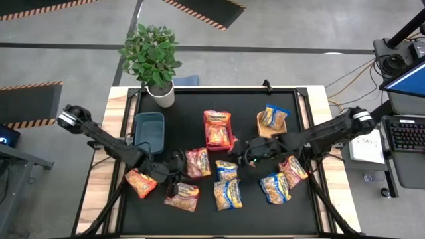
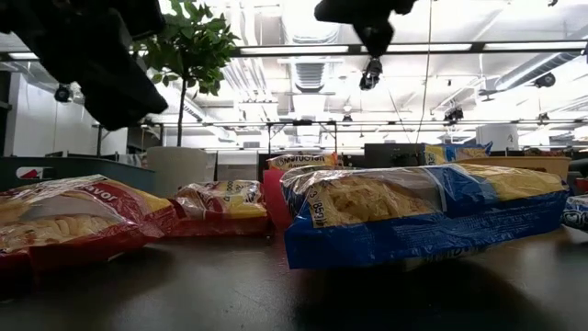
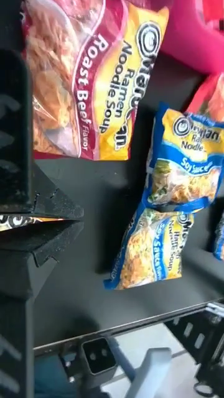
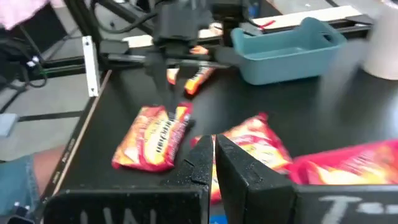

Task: Sort Maruchan noodles
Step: Put the red noodle pack into the blue bin

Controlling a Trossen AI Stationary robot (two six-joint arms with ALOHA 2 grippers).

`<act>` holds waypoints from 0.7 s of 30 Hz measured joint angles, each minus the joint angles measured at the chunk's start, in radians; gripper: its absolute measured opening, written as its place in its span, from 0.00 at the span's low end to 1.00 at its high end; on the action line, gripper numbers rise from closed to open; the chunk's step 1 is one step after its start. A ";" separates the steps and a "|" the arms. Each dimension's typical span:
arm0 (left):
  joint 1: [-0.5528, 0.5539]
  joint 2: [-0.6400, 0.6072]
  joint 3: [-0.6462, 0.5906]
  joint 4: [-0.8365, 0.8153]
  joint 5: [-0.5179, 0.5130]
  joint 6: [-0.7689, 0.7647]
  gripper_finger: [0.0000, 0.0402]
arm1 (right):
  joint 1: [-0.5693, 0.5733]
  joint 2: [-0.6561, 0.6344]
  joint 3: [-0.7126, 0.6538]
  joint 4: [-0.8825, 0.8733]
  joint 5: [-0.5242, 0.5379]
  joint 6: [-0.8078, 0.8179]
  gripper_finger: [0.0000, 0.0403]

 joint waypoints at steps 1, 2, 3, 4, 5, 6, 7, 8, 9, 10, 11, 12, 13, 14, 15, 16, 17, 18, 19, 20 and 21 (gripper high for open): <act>-0.010 -0.008 -0.002 -0.014 -0.021 -0.016 0.00 | 0.005 0.025 0.000 0.025 -0.001 -0.005 0.02; -0.017 -0.011 -0.003 -0.022 -0.042 -0.030 0.00 | 0.007 0.050 0.000 0.044 0.000 -0.007 0.02; -0.026 -0.012 -0.004 -0.025 -0.060 -0.044 0.00 | 0.009 0.075 0.006 0.055 0.000 -0.008 0.02; -0.037 -0.014 -0.007 -0.037 -0.079 -0.061 0.00 | 0.009 0.102 0.016 0.056 0.000 -0.008 0.02; -0.045 -0.016 -0.010 -0.052 -0.100 -0.079 0.00 | 0.010 0.133 0.031 0.057 0.001 -0.008 0.02; -0.052 -0.013 -0.013 -0.051 -0.123 -0.099 0.00 | 0.010 0.158 0.045 0.056 0.001 -0.008 0.02; -0.059 -0.010 -0.014 -0.048 -0.146 -0.120 0.00 | 0.012 0.182 0.056 0.047 0.001 -0.008 0.02; -0.066 -0.009 -0.020 -0.049 -0.169 -0.138 0.00 | 0.014 0.214 0.072 0.045 0.004 -0.008 0.02; -0.072 -0.006 -0.025 -0.050 -0.196 -0.154 0.00 | 0.016 0.242 0.090 0.053 0.004 -0.013 0.02; -0.077 0.001 -0.027 -0.049 -0.226 -0.165 0.00 | 0.020 0.268 0.102 0.053 0.012 -0.017 0.02; -0.080 0.007 -0.029 -0.049 -0.260 -0.174 0.00 | 0.023 0.295 0.116 0.043 0.028 -0.023 0.02; -0.085 0.009 -0.032 -0.049 -0.298 -0.183 0.00 | 0.028 0.323 0.134 0.045 0.049 -0.030 0.02; -0.087 0.009 -0.034 -0.050 -0.336 -0.191 0.00 | 0.033 0.350 0.150 0.049 0.071 -0.040 0.02; -0.087 0.012 -0.035 -0.046 -0.377 -0.203 0.00 | 0.037 0.373 0.162 0.045 0.097 -0.049 0.02; -0.087 0.016 -0.033 -0.038 -0.420 -0.218 0.00 | 0.043 0.394 0.172 0.038 0.124 -0.057 0.02; -0.086 0.015 -0.033 -0.043 -0.464 -0.226 0.00 | 0.046 0.418 0.184 0.041 0.146 -0.061 0.02; -0.086 0.014 -0.035 -0.042 -0.502 -0.231 0.00 | 0.049 0.440 0.194 0.046 0.163 -0.061 0.02; -0.086 0.011 -0.035 -0.032 -0.526 -0.237 0.00 | 0.053 0.456 0.197 0.044 0.175 -0.061 0.02; -0.085 0.010 -0.034 -0.024 -0.548 -0.240 0.01 | 0.054 0.472 0.199 0.038 0.184 -0.059 0.02; -0.085 0.009 -0.034 -0.023 -0.570 -0.241 0.02 | 0.056 0.491 0.205 0.039 0.185 -0.054 0.02; -0.085 0.010 -0.034 -0.017 -0.589 -0.241 0.04 | 0.058 0.507 0.208 0.044 0.185 -0.045 0.02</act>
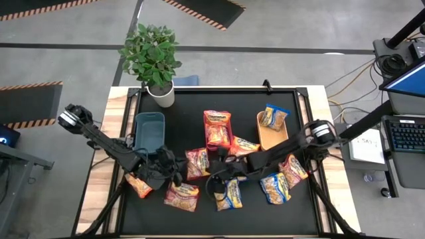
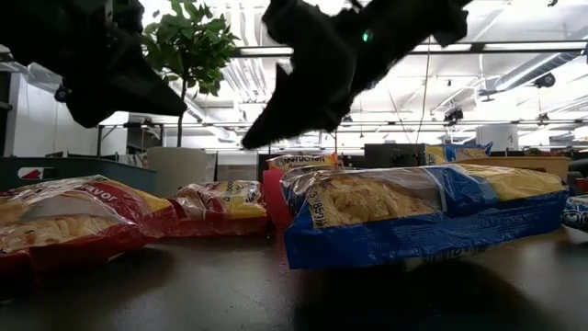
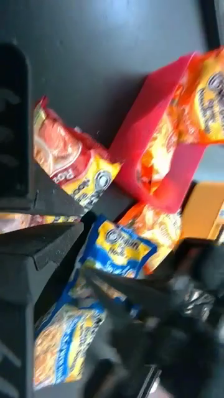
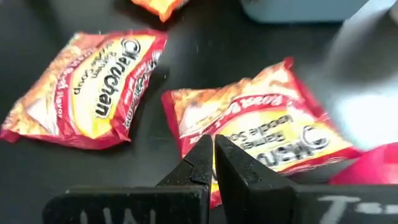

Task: Sort Maruchan noodles
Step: Put the red noodle pack into the blue bin

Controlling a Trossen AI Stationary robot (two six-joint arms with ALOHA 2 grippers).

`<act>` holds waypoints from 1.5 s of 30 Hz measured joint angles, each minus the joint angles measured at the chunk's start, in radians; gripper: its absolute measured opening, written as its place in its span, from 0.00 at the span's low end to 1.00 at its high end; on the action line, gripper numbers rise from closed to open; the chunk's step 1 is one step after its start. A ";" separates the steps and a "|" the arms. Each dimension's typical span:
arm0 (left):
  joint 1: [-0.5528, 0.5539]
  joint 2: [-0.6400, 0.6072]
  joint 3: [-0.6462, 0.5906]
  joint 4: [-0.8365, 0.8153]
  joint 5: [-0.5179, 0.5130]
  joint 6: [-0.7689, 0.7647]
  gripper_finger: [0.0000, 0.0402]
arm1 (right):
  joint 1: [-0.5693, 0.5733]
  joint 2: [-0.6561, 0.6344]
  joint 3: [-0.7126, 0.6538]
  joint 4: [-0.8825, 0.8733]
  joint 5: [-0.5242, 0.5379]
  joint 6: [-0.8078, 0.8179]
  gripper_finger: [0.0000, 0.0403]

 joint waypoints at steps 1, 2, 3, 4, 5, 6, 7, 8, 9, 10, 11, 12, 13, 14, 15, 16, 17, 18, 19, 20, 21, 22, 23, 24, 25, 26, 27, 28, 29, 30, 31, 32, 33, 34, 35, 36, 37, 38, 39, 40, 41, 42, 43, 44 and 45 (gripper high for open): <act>0.001 0.002 0.000 0.017 -0.016 0.000 0.06 | 0.001 0.011 0.000 -0.001 0.002 0.006 0.02; 0.005 0.006 0.001 0.037 -0.027 0.000 0.08 | 0.003 0.019 -0.001 -0.003 0.008 0.013 0.02; 0.006 0.009 0.002 0.041 -0.036 -0.001 0.10 | 0.003 0.031 -0.001 0.000 0.017 0.023 0.02; 0.009 0.015 0.001 0.040 -0.042 -0.001 0.12 | 0.004 0.039 0.000 -0.001 0.030 0.030 0.02; 0.015 0.024 0.001 0.047 -0.045 -0.006 0.15 | 0.004 0.044 -0.002 -0.014 0.043 0.035 0.02; 0.020 0.032 0.001 0.049 -0.045 -0.014 0.18 | 0.005 0.050 -0.002 -0.025 0.052 0.040 0.02; 0.025 0.041 0.001 0.047 -0.044 -0.025 0.21 | 0.004 0.057 -0.002 -0.024 0.053 0.042 0.02; 0.031 0.053 0.001 0.054 -0.045 -0.033 0.23 | 0.003 0.061 -0.003 -0.025 0.053 0.045 0.02; 0.038 0.067 0.001 0.065 -0.047 -0.037 0.26 | 0.003 0.065 -0.004 -0.025 0.053 0.044 0.02; 0.045 0.082 0.001 0.067 -0.047 -0.041 0.29 | 0.003 0.071 -0.004 -0.018 0.053 0.039 0.02; 0.050 0.095 0.001 0.068 -0.048 -0.045 0.32 | 0.003 0.078 -0.004 -0.013 0.053 0.038 0.02; 0.058 0.109 0.001 0.075 -0.052 -0.052 0.34 | 0.003 0.085 -0.004 -0.014 0.053 0.039 0.02; 0.066 0.123 0.002 0.087 -0.056 -0.059 0.37 | 0.003 0.092 -0.004 -0.014 0.052 0.039 0.02; 0.072 0.134 0.002 0.089 -0.056 -0.069 0.39 | 0.004 0.100 -0.005 -0.009 0.052 0.039 0.02; 0.077 0.143 0.001 0.085 -0.059 -0.080 0.42 | 0.003 0.109 -0.006 0.005 0.052 0.039 0.02; 0.084 0.154 0.001 0.090 -0.064 -0.089 0.44 | 0.003 0.115 -0.006 0.018 0.052 0.040 0.02; 0.089 0.164 0.001 0.096 -0.067 -0.100 0.46 | 0.003 0.122 -0.006 0.028 0.052 0.040 0.02; 0.093 0.170 0.001 0.091 -0.071 -0.110 0.48 | 0.003 0.128 -0.004 0.041 0.052 0.040 0.02; 0.097 0.175 0.001 0.091 -0.071 -0.113 0.50 | 0.003 0.136 0.001 0.044 0.052 0.040 0.02; 0.103 0.180 0.001 0.093 -0.072 -0.117 0.52 | 0.003 0.141 0.005 0.048 0.052 0.040 0.02; 0.107 0.185 0.001 0.093 -0.072 -0.118 0.53 | 0.003 0.142 0.007 0.043 0.052 0.041 0.02; 0.110 0.189 0.001 0.091 -0.072 -0.119 0.55 | 0.003 0.142 0.010 0.033 0.052 0.041 0.02; 0.112 0.192 0.001 0.090 -0.072 -0.119 0.56 | 0.003 0.142 0.013 0.028 0.052 0.041 0.02; 0.116 0.194 0.001 0.091 -0.072 -0.119 0.57 | 0.003 0.139 0.014 0.027 0.052 0.046 0.02; 0.118 0.196 0.001 0.093 -0.072 -0.119 0.57 | 0.003 0.132 0.014 0.021 0.052 0.048 0.02; 0.120 0.199 0.001 0.092 -0.072 -0.119 0.58 | 0.003 0.125 0.014 0.023 0.052 0.048 0.02; 0.122 0.201 0.001 0.091 -0.072 -0.120 0.58 | 0.003 0.116 0.015 0.026 0.052 0.047 0.02; 0.125 0.202 0.001 0.091 -0.072 -0.126 0.58 | 0.003 0.111 0.019 0.029 0.053 0.045 0.02; 0.129 0.203 0.001 0.092 -0.072 -0.131 0.58 | 0.003 0.108 0.026 0.035 0.052 0.040 0.02; 0.132 0.205 0.001 0.092 -0.072 -0.134 0.58 | 0.003 0.108 0.032 0.035 0.052 0.037 0.02; 0.136 0.206 0.001 0.090 -0.072 -0.135 0.58 | 0.003 0.108 0.037 0.033 0.051 0.037 0.02; 0.140 0.209 0.001 0.091 -0.072 -0.135 0.57 | 0.003 0.108 0.041 0.032 0.050 0.035 0.02; 0.144 0.209 0.001 0.091 -0.072 -0.135 0.57 | 0.003 0.113 0.046 0.036 0.047 0.029 0.02; 0.148 0.209 0.001 0.091 -0.071 -0.135 0.57 | 0.003 0.118 0.051 0.046 0.046 0.023 0.02; 0.151 0.209 0.001 0.091 -0.071 -0.135 0.57 | 0.003 0.122 0.052 0.051 0.044 0.020 0.02; 0.155 0.209 0.001 0.091 -0.071 -0.135 0.57 | 0.003 0.128 0.052 0.052 0.044 0.017 0.02; 0.157 0.209 0.001 0.092 -0.071 -0.133 0.57 | 0.003 0.137 0.052 0.062 0.044 0.016 0.02; 0.159 0.209 0.001 0.091 -0.071 -0.129 0.57 | 0.003 0.145 0.052 0.063 0.044 0.014 0.02; 0.161 0.209 0.001 0.090 -0.071 -0.128 0.57 | 0.003 0.154 0.051 0.058 0.044 0.014 0.02; 0.163 0.210 0.001 0.090 -0.071 -0.127 0.57 | 0.003 0.161 0.051 0.058 0.044 0.014 0.02; 0.164 0.210 0.001 0.082 -0.071 -0.125 0.57 | 0.003 0.168 0.050 0.057 0.044 0.013 0.02; 0.164 0.210 0.001 0.073 -0.070 -0.111 0.57 | 0.003 0.175 0.051 0.057 0.045 0.012 0.02; 0.164 0.210 0.001 0.070 -0.064 -0.075 0.57 | 0.003 0.178 0.051 0.050 0.045 0.012 0.02; 0.164 0.210 0.001 0.067 -0.041 -0.012 0.57 | 0.003 0.178 0.051 0.032 0.045 0.012 0.02; 0.164 0.210 0.001 0.065 -0.008 0.055 0.57 | 0.003 0.178 0.051 0.015 0.045 0.012 0.02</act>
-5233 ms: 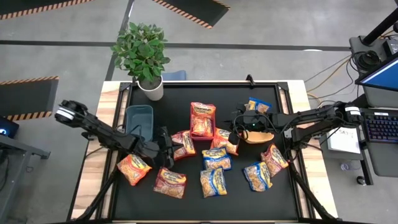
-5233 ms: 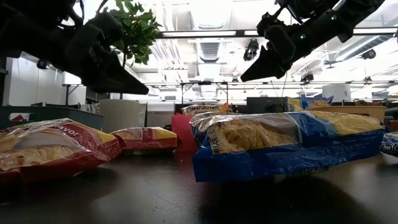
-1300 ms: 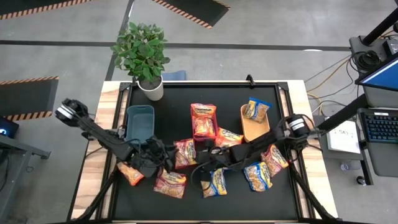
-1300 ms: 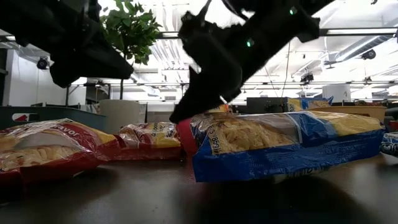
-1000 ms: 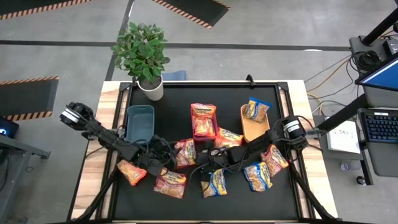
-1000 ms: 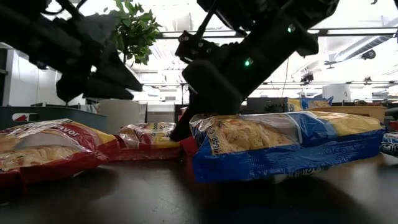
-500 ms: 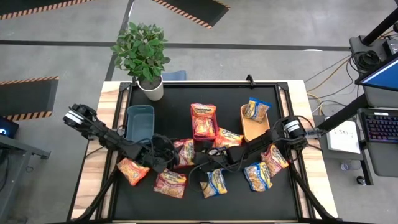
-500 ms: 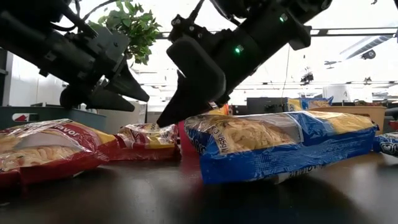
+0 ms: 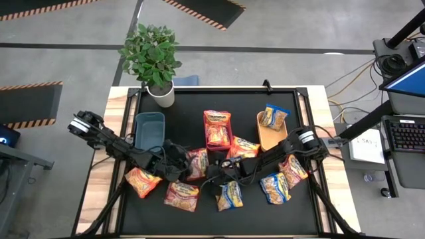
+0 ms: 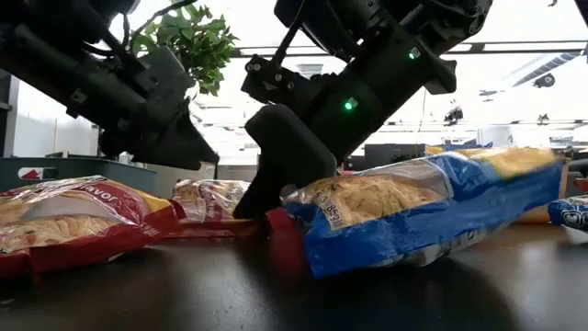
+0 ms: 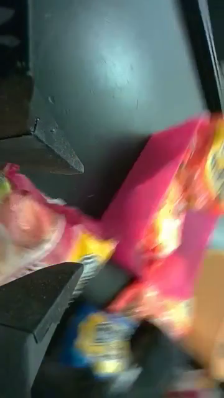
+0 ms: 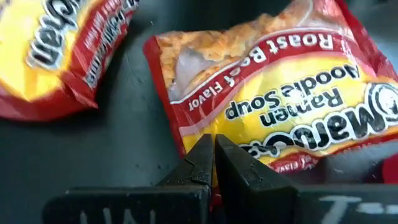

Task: Sort Maruchan noodles
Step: Put the red noodle pack into the blue bin

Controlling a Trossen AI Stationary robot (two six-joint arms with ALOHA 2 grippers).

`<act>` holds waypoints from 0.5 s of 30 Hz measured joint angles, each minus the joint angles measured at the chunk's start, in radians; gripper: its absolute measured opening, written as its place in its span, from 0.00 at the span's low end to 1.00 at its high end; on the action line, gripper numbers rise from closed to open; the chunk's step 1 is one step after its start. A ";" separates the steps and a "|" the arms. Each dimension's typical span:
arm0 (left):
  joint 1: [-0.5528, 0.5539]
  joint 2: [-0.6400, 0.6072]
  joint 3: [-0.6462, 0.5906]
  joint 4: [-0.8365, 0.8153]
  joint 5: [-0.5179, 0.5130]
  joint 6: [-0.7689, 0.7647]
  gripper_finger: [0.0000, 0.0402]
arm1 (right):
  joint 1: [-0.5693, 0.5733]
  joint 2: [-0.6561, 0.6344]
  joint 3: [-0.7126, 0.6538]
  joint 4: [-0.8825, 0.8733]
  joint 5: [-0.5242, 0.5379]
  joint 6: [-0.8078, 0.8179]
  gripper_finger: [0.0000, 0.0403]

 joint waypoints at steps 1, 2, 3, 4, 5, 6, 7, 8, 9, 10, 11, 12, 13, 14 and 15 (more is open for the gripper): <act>-0.001 0.000 0.000 0.000 0.036 0.066 0.57 | 0.000 0.000 0.000 -0.010 0.000 0.000 0.02; -0.001 0.000 0.000 0.001 0.064 0.124 0.57 | 0.000 -0.001 -0.001 -0.020 0.001 -0.003 0.02; -0.001 -0.001 0.000 0.002 0.090 0.180 0.57 | 0.000 -0.002 -0.001 -0.028 0.003 -0.011 0.02; 0.000 -0.001 0.001 0.003 0.115 0.234 0.57 | 0.000 -0.002 -0.002 -0.029 0.004 -0.017 0.02; 0.003 -0.001 0.001 0.003 0.132 0.275 0.57 | 0.000 -0.002 -0.002 -0.029 0.004 -0.022 0.02; 0.008 -0.001 0.001 0.002 0.137 0.303 0.57 | 0.000 -0.002 -0.002 -0.031 0.004 -0.025 0.02; 0.015 -0.003 0.001 0.002 0.141 0.321 0.57 | 0.000 -0.002 -0.003 -0.032 0.003 -0.027 0.02; 0.022 -0.005 0.001 0.002 0.150 0.337 0.57 | 0.000 -0.002 -0.005 -0.033 0.003 -0.028 0.02; 0.027 -0.008 0.001 0.001 0.161 0.356 0.57 | 0.000 -0.002 -0.006 -0.033 0.004 -0.028 0.02; 0.029 -0.009 0.002 0.001 0.172 0.383 0.57 | -0.001 -0.002 -0.008 -0.032 0.005 -0.028 0.02; 0.029 -0.010 0.002 0.002 0.184 0.412 0.57 | -0.001 -0.002 -0.009 -0.032 0.007 -0.028 0.02; 0.029 -0.011 0.002 0.000 0.188 0.437 0.57 | -0.002 -0.002 -0.010 -0.032 0.007 -0.028 0.02; 0.028 -0.015 0.002 -0.002 0.191 0.454 0.57 | -0.002 -0.002 -0.010 -0.032 0.007 -0.028 0.02; 0.029 -0.021 0.002 -0.002 0.192 0.468 0.57 | -0.002 -0.002 -0.011 -0.033 0.007 -0.028 0.02; 0.031 -0.030 0.002 -0.009 0.192 0.482 0.57 | -0.002 -0.002 -0.011 -0.033 0.008 -0.028 0.02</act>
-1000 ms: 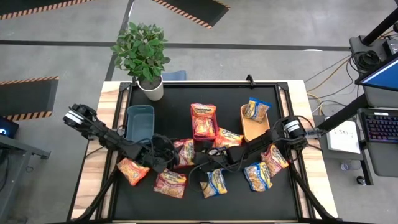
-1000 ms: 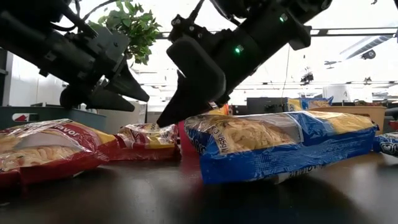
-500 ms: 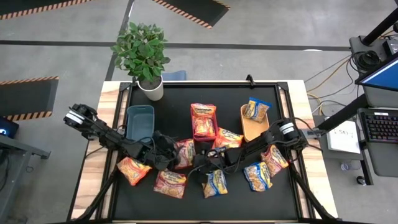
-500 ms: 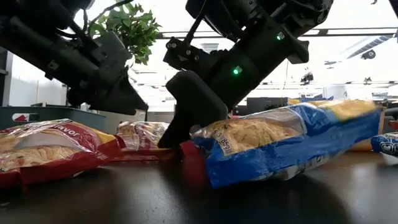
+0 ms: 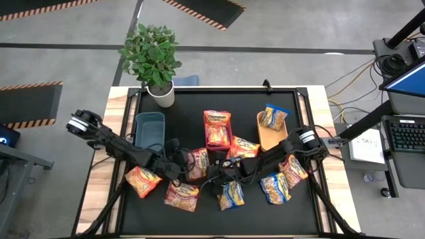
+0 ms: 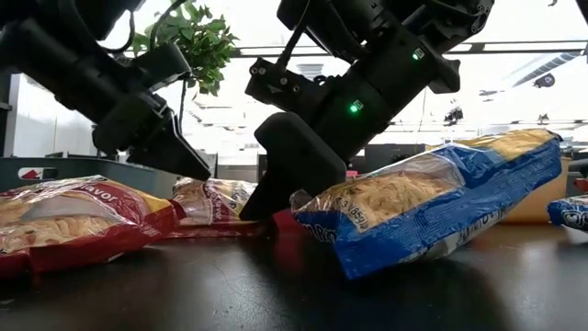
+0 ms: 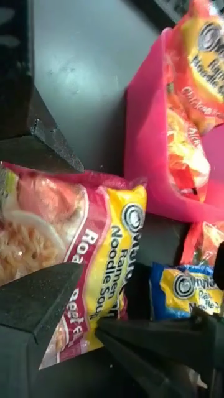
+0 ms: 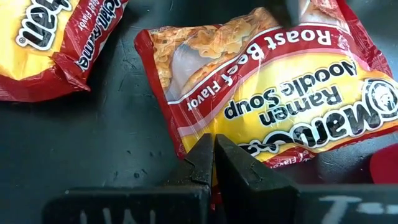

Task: Sort Maruchan noodles
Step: Put the red noodle pack into the blue bin

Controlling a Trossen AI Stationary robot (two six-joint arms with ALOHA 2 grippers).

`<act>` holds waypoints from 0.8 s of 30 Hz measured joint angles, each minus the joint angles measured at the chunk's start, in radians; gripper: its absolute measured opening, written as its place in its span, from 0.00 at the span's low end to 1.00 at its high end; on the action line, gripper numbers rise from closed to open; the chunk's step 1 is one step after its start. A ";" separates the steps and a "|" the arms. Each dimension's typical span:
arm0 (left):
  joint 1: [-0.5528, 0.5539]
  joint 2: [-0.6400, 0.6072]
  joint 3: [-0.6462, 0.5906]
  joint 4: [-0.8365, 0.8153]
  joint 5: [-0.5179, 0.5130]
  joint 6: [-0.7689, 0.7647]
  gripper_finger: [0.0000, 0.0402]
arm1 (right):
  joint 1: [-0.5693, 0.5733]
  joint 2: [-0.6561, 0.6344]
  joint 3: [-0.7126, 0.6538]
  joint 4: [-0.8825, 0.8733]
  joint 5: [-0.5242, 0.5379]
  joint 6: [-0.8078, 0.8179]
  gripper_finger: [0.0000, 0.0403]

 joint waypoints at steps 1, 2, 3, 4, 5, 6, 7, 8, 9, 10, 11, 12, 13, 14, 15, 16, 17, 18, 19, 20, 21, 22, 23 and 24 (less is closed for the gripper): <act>0.002 -0.009 0.000 -0.010 0.000 0.008 0.57 | 0.000 0.000 0.000 0.000 0.000 -0.001 0.02; 0.005 -0.022 0.000 -0.021 0.000 0.013 0.57 | 0.000 0.000 0.000 0.001 0.000 -0.005 0.02; 0.010 -0.036 0.000 -0.030 0.001 0.014 0.57 | 0.000 0.000 0.000 0.002 0.000 -0.008 0.02; 0.017 -0.052 0.000 -0.035 0.008 0.015 0.57 | 0.000 0.000 -0.001 0.002 0.000 -0.010 0.02; 0.024 -0.069 0.000 -0.040 0.020 0.015 0.57 | 0.000 0.000 -0.001 0.002 0.000 -0.011 0.02; 0.034 -0.084 0.000 -0.051 0.034 0.015 0.57 | 0.000 0.001 -0.001 0.002 0.000 -0.011 0.02; 0.043 -0.099 -0.002 -0.058 0.051 0.015 0.57 | 0.000 0.001 -0.001 0.002 0.000 -0.012 0.02; 0.056 -0.115 -0.006 -0.064 0.074 0.015 0.57 | 0.000 0.001 -0.001 0.002 0.000 -0.013 0.02; 0.070 -0.131 -0.011 -0.064 0.107 0.013 0.57 | 0.000 0.001 -0.001 0.002 0.000 -0.013 0.02; 0.086 -0.146 -0.016 -0.063 0.149 0.008 0.57 | 0.000 0.001 -0.001 0.002 0.000 -0.014 0.02; 0.102 -0.157 -0.022 -0.059 0.186 -0.001 0.57 | 0.000 0.001 -0.001 0.002 0.000 -0.014 0.02; 0.120 -0.165 -0.029 -0.053 0.219 -0.017 0.57 | 0.000 0.001 -0.001 0.003 0.000 -0.014 0.02; 0.138 -0.170 -0.036 -0.045 0.250 -0.034 0.57 | 0.000 0.001 -0.001 0.003 0.000 -0.015 0.02; 0.157 -0.173 -0.046 -0.035 0.284 -0.050 0.57 | 0.000 0.002 -0.001 0.003 0.000 -0.015 0.02; 0.173 -0.174 -0.057 -0.024 0.317 -0.066 0.57 | 0.000 0.002 -0.001 0.003 0.000 -0.015 0.02; 0.186 -0.174 -0.069 -0.015 0.339 -0.085 0.57 | 0.000 0.002 -0.001 0.003 0.000 -0.016 0.02; 0.198 -0.174 -0.083 -0.001 0.352 -0.102 0.57 | 0.000 0.002 -0.001 0.003 0.000 -0.016 0.02; 0.204 -0.173 -0.097 0.013 0.356 -0.115 0.57 | 0.000 0.002 -0.001 0.003 0.000 -0.016 0.02; 0.210 -0.173 -0.107 0.026 0.356 -0.125 0.57 | 0.000 0.002 -0.001 0.002 0.000 -0.016 0.02; 0.213 -0.174 -0.114 0.030 0.357 -0.135 0.57 | 0.000 0.002 -0.001 0.002 0.000 -0.016 0.02; 0.216 -0.176 -0.118 0.034 0.357 -0.141 0.57 | 0.000 0.002 -0.002 0.002 0.000 -0.017 0.02; 0.216 -0.178 -0.119 0.035 0.357 -0.146 0.57 | 0.000 0.002 -0.002 0.002 -0.001 -0.019 0.02; 0.216 -0.180 -0.120 0.035 0.360 -0.148 0.57 | -0.001 0.002 -0.002 0.002 0.000 -0.025 0.02; 0.216 -0.182 -0.120 0.038 0.373 -0.148 0.57 | -0.001 0.002 -0.002 0.002 0.000 -0.029 0.02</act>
